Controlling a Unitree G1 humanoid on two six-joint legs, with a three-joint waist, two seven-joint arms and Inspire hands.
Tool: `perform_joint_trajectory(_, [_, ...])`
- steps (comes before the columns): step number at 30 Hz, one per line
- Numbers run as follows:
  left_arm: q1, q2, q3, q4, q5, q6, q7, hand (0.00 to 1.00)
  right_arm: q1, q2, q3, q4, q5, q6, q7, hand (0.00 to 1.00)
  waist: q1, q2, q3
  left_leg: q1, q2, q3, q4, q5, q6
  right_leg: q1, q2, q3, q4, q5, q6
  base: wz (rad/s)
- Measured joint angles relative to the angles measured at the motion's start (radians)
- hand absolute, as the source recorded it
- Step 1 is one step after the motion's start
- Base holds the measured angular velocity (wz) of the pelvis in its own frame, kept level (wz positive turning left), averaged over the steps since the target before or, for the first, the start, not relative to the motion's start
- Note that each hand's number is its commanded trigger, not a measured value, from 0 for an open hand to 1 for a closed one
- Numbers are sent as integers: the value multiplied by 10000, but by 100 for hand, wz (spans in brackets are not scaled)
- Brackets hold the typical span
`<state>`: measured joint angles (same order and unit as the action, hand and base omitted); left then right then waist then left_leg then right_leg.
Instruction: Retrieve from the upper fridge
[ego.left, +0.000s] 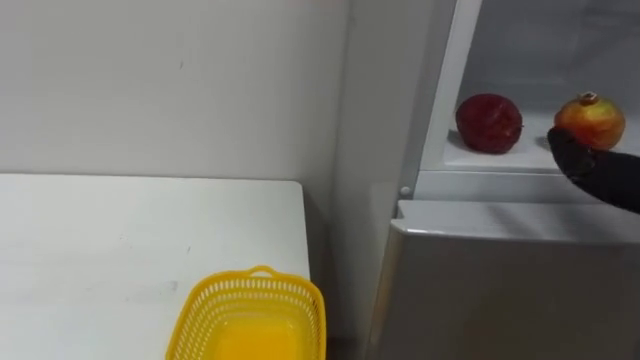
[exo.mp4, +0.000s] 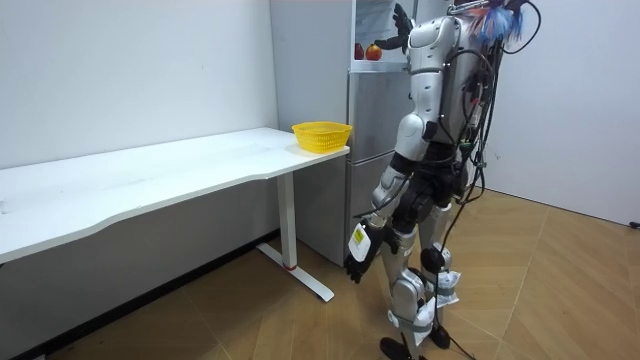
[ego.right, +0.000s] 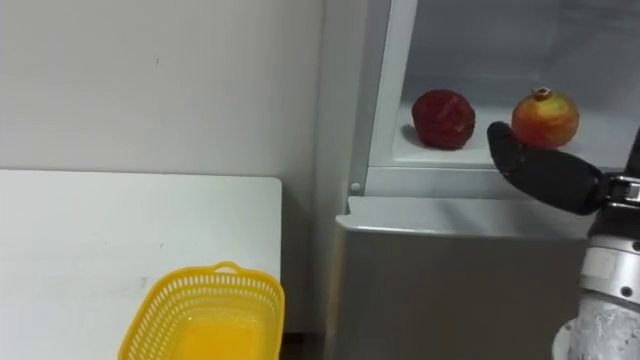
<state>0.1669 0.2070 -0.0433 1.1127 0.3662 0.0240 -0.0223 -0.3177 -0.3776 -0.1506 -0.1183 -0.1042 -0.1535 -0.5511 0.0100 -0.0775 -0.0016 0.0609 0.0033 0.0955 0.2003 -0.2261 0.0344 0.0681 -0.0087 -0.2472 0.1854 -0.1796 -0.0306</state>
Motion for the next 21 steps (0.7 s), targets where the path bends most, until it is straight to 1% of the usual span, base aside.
perform_joint_trajectory(2, [54,2,37,-155,5,22,-105,0,-267,-142,14,316,217,22,106,0,34,-2,-1,2,-10,-1,14,4,5,6,-11,0,0,0,0,0])
perform_joint_trajectory(4, [60,1,127,-202,9,21,-141,0,-430,-182,11,411,254,29,186,0,124,-10,-3,3,-14,-1,17,10,10,5,-17,-3,-1,0,0,0])
perform_joint_trajectory(6, [61,5,411,-204,12,22,-261,0,-511,-238,12,409,228,28,484,0,173,-62,-36,3,-14,-13,20,26,8,17,-18,-7,-1,0,0,0])
perform_joint_trajectory(8, [71,14,485,-218,14,22,-307,0,-539,-366,12,409,228,29,671,0,213,-101,-46,3,-17,-35,31,32,8,37,-25,-6,0,0,0,4])
perform_joint_trajectory(11, [191,48,619,-242,324,23,-351,0,-783,-549,19,497,182,26,938,0,228,-155,-18,2,-23,-39,50,43,14,73,-31,1,2,2,-3,1])
perform_joint_trajectory(12, [212,63,617,-242,331,23,-352,0,-1001,-633,21,729,180,30,986,0,223,-183,43,14,-23,-44,52,45,13,126,-31,0,-2,2,-4,0])
perform_joint_trajectory(14, [261,59,614,-241,406,57,-365,0,-1157,-801,20,962,166,50,1000,0,225,-221,59,16,-23,-88,27,38,13,162,-26,-5,-4,3,-4,6])
perform_joint_trajectory(18, [254,59,653,-246,785,170,-397,0,-1606,-967,33,1445,81,169,1248,0,238,-250,51,5,-33,-126,46,45,7,167,-27,-10,-3,3,-9,1])
perform_joint_trajectory(21, [256,58,779,-250,797,203,-395,0,-1703,-983,34,1592,80,317,1408,0,267,-263,42,-22,-43,-133,52,50,6,145,-27,-4,-11,0,-13,0])
